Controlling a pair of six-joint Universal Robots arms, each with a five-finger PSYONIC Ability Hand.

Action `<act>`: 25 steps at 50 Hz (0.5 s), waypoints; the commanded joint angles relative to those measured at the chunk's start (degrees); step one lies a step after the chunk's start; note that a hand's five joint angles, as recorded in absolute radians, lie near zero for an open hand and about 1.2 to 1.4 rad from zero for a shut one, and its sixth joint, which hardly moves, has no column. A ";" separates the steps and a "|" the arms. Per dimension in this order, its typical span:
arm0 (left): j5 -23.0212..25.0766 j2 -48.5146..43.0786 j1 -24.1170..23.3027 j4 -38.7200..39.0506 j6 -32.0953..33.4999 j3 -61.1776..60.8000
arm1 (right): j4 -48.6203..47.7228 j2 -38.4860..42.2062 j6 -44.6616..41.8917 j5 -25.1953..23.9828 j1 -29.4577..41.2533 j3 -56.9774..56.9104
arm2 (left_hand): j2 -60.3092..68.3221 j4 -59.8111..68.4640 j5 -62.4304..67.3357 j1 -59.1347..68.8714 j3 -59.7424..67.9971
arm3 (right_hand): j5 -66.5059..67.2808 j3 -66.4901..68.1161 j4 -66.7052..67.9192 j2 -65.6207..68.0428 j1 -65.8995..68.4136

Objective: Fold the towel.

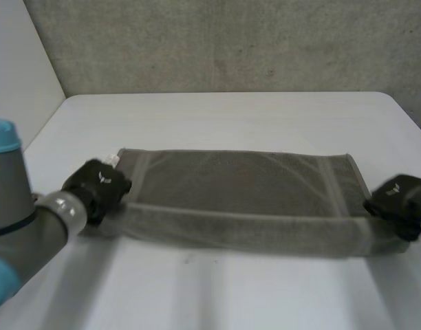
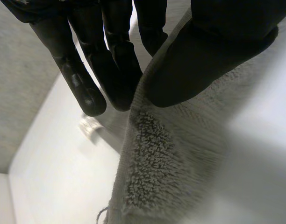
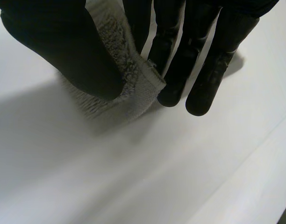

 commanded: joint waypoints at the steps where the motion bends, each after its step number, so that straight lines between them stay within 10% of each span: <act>1: 0.03 -14.87 -0.21 6.54 -0.26 13.30 | -8.50 10.23 10.97 3.13 6.03 -12.17 | 10.19 10.25 10.33 11.00 10.27 | 13.69 12.04 11.64 12.44 23.61; 25: 9.08 -41.84 -0.13 25.52 -0.52 40.10 | -38.14 30.99 9.14 14.31 11.57 -28.36 | 10.19 10.25 10.33 11.00 10.27 | 13.69 12.04 11.64 12.44 23.61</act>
